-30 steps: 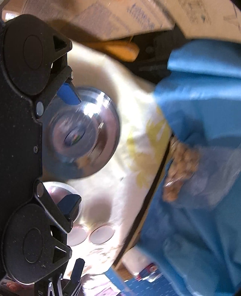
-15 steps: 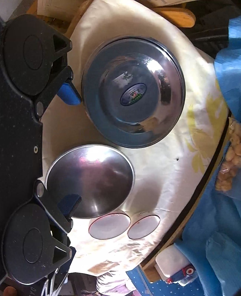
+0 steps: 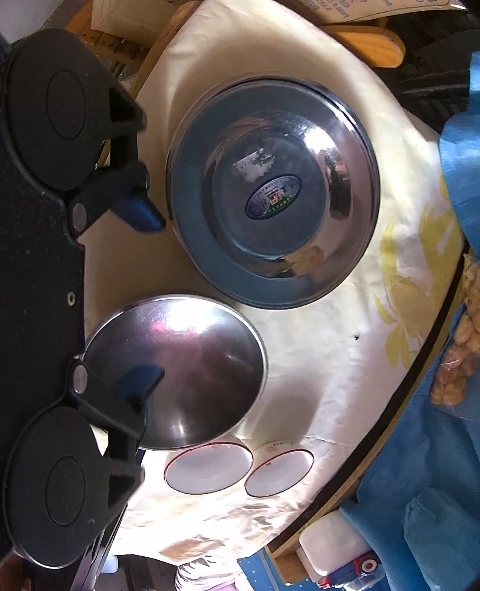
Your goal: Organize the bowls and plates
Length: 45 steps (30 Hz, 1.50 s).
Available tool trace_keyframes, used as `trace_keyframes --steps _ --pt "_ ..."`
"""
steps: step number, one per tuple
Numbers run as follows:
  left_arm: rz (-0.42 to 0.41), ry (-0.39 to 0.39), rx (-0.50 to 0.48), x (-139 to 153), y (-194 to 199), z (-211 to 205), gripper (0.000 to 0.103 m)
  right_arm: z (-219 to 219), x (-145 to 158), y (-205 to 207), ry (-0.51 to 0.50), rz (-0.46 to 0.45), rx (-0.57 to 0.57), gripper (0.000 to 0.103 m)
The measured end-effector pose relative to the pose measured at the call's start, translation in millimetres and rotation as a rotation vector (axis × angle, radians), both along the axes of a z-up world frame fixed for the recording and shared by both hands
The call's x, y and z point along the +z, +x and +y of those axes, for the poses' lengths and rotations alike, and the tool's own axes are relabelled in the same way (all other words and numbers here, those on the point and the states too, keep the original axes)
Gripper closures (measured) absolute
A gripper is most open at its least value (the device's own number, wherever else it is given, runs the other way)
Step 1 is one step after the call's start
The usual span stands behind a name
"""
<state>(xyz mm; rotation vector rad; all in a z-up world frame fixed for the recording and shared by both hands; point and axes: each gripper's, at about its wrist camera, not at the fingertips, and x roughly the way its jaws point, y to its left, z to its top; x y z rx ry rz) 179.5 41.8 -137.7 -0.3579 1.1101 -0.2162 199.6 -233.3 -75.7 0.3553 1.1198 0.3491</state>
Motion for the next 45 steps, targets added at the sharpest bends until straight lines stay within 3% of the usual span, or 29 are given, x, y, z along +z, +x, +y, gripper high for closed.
trace_keyframes --steps 2,8,10,24,27,29,32,37,40,45 --pt "0.008 -0.009 0.008 -1.9 -0.2 -1.8 0.053 3.9 -3.5 1.4 0.005 0.006 0.006 0.062" --pt "0.005 -0.030 -0.003 -3.9 -1.3 -5.9 0.075 7.9 -1.7 0.9 0.012 -0.006 0.029 0.076" --pt "0.000 -0.032 -0.008 -3.2 -1.8 -7.3 0.076 8.9 0.3 0.8 0.005 -0.011 0.033 0.080" --pt "0.001 -0.044 -0.061 -6.1 2.7 -24.2 0.077 -4.6 4.8 -3.8 -0.026 -0.003 0.003 0.081" --pt "0.000 -0.028 -0.043 -3.2 1.2 -20.2 0.072 -5.7 4.6 -4.2 -0.011 0.004 0.003 0.077" --pt "-0.009 -0.012 -0.033 2.1 -0.9 -16.4 0.060 -7.0 6.1 -6.5 -0.002 0.005 0.004 0.071" --pt "-0.019 -0.005 -0.029 12.7 -5.1 -11.8 0.051 -12.5 11.2 -10.4 0.002 0.000 0.007 0.068" --pt "-0.051 0.092 -0.040 36.4 -12.7 -10.9 0.041 -32.1 27.7 -17.8 -0.005 -0.034 -0.017 0.056" --pt "-0.103 0.147 -0.053 52.6 -9.4 -13.3 0.036 -45.7 36.2 -17.1 -0.030 -0.068 -0.055 0.054" --pt "-0.240 0.125 -0.150 73.9 18.5 -33.8 0.024 -65.4 33.5 -3.3 -0.057 -0.080 -0.131 0.053"
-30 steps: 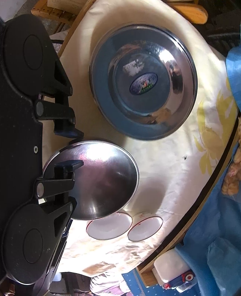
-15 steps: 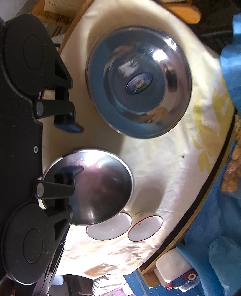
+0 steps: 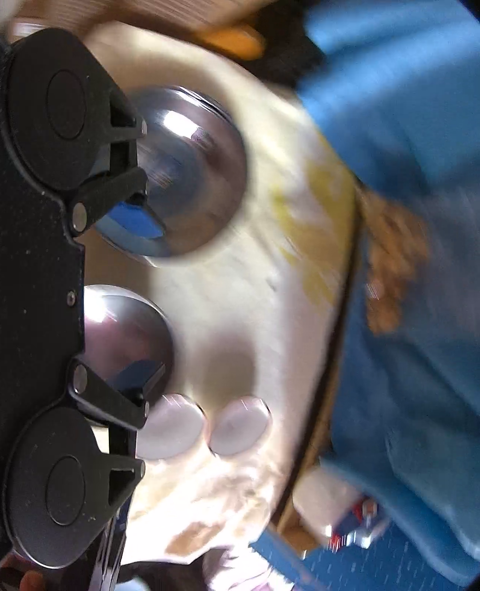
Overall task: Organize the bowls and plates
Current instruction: 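Move both tools over the nearer red-rimmed white bowl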
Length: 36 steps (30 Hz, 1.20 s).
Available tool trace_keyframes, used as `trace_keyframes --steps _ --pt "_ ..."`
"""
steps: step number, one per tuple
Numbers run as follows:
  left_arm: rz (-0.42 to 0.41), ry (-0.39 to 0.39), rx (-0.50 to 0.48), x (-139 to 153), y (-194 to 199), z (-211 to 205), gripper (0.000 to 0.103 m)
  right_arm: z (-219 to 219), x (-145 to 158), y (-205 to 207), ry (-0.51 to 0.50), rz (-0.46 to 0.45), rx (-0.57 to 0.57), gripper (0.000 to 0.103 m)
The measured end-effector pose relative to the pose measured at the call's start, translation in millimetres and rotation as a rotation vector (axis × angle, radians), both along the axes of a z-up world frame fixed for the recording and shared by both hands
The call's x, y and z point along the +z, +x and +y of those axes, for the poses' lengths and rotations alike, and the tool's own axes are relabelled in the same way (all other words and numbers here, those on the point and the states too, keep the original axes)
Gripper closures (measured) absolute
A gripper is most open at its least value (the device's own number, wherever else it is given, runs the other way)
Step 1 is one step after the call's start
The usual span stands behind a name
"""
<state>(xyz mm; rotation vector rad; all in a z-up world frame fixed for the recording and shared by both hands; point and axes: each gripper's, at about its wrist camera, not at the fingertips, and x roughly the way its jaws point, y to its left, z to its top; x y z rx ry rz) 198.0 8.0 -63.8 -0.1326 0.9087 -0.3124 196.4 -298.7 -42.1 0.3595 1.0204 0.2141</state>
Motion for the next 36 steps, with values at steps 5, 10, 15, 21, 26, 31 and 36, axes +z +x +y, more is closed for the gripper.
trace_keyframes --steps 5,10,15,21,26,31,36 --pt "-0.076 0.036 -0.212 -2.4 35.8 -44.8 0.020 -11.9 -11.2 12.4 0.004 0.014 -0.058 0.054" --pt "-0.024 0.123 -0.376 -12.9 59.3 -82.1 0.020 -16.6 -16.1 14.5 0.010 0.020 -0.085 0.053" --pt "0.006 0.173 -0.474 -18.5 69.5 -102.4 0.019 -16.8 -18.5 18.4 0.006 0.023 -0.096 0.051" --pt "0.051 0.234 -0.559 -30.0 80.2 -121.1 0.019 -17.0 -24.7 23.1 0.020 0.041 -0.102 0.051" --pt "0.077 0.272 -0.610 -35.5 81.6 -131.7 0.028 -12.4 -30.4 27.9 0.031 0.057 -0.088 0.056" --pt "0.100 0.270 -0.616 -38.8 82.5 -137.5 0.037 -10.0 -34.3 30.9 0.032 0.082 -0.091 0.062" --pt "0.127 0.262 -0.606 -42.7 84.7 -138.2 0.049 -9.8 -37.8 32.5 0.031 0.099 -0.101 0.065"
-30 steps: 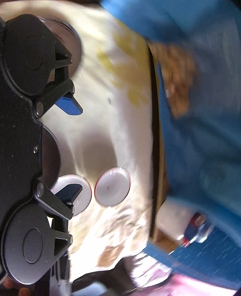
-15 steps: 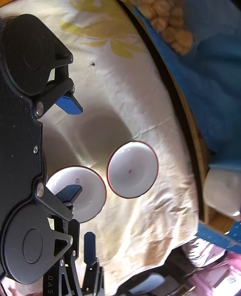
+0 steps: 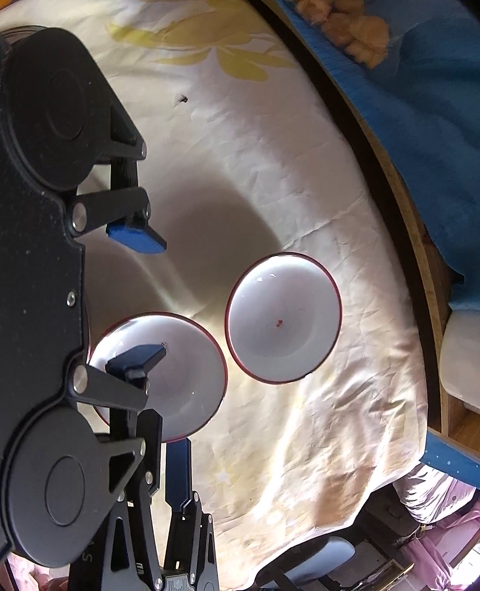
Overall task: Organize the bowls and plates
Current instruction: 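Move both tools over the nearer red-rimmed white bowl, then close the right tool on the white bowl rim while the left tool grips it too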
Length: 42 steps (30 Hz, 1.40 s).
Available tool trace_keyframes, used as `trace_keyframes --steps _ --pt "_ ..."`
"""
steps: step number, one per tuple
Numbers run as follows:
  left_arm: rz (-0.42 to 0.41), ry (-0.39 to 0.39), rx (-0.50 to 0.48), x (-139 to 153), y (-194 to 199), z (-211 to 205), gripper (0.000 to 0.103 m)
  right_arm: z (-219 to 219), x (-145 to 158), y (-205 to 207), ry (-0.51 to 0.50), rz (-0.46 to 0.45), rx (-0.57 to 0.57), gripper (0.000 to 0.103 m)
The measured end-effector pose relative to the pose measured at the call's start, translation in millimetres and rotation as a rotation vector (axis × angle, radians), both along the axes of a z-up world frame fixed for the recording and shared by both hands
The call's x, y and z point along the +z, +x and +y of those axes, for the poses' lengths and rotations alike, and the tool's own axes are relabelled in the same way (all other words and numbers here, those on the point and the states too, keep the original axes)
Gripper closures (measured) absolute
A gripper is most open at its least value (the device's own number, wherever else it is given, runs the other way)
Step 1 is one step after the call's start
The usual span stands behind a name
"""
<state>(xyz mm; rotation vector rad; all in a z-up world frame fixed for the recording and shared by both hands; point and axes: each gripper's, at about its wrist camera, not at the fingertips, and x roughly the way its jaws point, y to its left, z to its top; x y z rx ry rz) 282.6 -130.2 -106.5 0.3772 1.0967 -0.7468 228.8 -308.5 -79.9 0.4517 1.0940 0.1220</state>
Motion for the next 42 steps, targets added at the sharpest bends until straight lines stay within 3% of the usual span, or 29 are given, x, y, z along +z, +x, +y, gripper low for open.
trace_keyframes --steps 14,19,31,37,42 --pt "0.030 -0.008 -0.022 -3.5 -0.2 -3.9 0.087 2.5 -8.5 3.1 0.027 0.021 -0.024 0.087" --pt "0.038 -0.022 -0.030 -3.4 -1.9 -5.2 0.097 1.9 -8.1 2.9 0.033 0.023 -0.042 0.088" --pt "-0.006 -0.073 -0.062 4.5 -22.0 -21.6 0.099 -16.4 -1.7 -17.9 0.024 0.026 -0.124 0.093" --pt "-0.046 -0.125 -0.072 25.3 -28.5 -26.7 0.099 -26.0 21.3 -24.1 -0.002 -0.017 -0.146 0.095" --pt "-0.073 -0.169 -0.013 47.9 -33.4 -6.4 0.099 -14.5 44.4 -23.6 -0.017 -0.062 -0.104 0.095"
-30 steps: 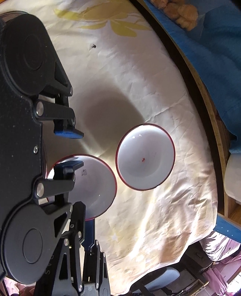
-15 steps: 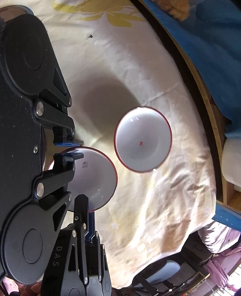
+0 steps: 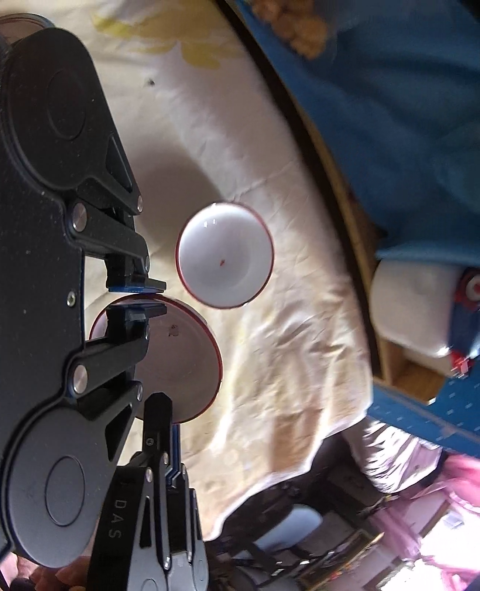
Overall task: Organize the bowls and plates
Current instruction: 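Close the right tool on the white bowl rim while the left tool grips it too, then carry the white bowl with both tools and lower it into the deep steel bowl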
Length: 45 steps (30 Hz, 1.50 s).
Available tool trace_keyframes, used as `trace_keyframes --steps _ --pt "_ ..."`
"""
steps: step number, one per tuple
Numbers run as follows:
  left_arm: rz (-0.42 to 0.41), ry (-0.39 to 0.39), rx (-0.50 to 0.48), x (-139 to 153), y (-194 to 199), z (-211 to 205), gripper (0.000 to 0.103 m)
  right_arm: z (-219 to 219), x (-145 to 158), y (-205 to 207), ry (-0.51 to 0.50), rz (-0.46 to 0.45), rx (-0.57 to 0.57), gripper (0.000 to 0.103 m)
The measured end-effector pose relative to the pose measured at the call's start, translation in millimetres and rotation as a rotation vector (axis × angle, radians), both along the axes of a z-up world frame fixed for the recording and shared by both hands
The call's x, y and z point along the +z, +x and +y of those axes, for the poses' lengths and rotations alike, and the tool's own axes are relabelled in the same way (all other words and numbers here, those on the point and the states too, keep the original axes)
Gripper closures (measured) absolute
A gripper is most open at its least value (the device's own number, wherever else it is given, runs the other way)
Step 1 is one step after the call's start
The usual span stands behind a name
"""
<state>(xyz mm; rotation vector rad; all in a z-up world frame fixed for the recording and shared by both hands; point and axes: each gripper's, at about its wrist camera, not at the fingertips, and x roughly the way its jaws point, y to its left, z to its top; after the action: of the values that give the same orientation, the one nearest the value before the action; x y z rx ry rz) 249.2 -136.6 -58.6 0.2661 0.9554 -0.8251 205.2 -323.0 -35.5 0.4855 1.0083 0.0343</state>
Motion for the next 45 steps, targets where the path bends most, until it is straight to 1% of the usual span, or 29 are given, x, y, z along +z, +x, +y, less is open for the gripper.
trace_keyframes --steps 5,9,14,19,26,31,45 --pt "-0.014 -0.025 0.079 14.3 -7.2 31.2 0.099 18.3 18.0 5.0 0.004 -0.029 0.058 0.095" --pt "-0.012 -0.028 0.140 18.8 -16.4 61.2 0.099 40.2 30.0 6.7 0.006 -0.045 0.131 0.095" --pt "0.013 -0.023 0.214 13.9 -28.6 97.3 0.099 69.4 32.5 6.3 0.018 -0.040 0.217 0.095" --pt "0.053 -0.010 0.274 0.0 -40.6 120.5 0.099 93.3 23.4 6.8 0.019 -0.003 0.294 0.095" --pt "0.122 -0.025 0.324 -21.2 -48.1 132.5 0.099 107.3 6.7 8.1 -0.021 0.044 0.343 0.095" --pt "0.156 -0.031 0.332 -31.7 -45.5 131.3 0.099 106.7 -3.4 10.7 -0.042 0.070 0.350 0.095" --pt "0.213 0.022 0.329 -46.6 -37.6 117.6 0.098 98.6 -21.2 21.8 -0.034 0.131 0.349 0.095"
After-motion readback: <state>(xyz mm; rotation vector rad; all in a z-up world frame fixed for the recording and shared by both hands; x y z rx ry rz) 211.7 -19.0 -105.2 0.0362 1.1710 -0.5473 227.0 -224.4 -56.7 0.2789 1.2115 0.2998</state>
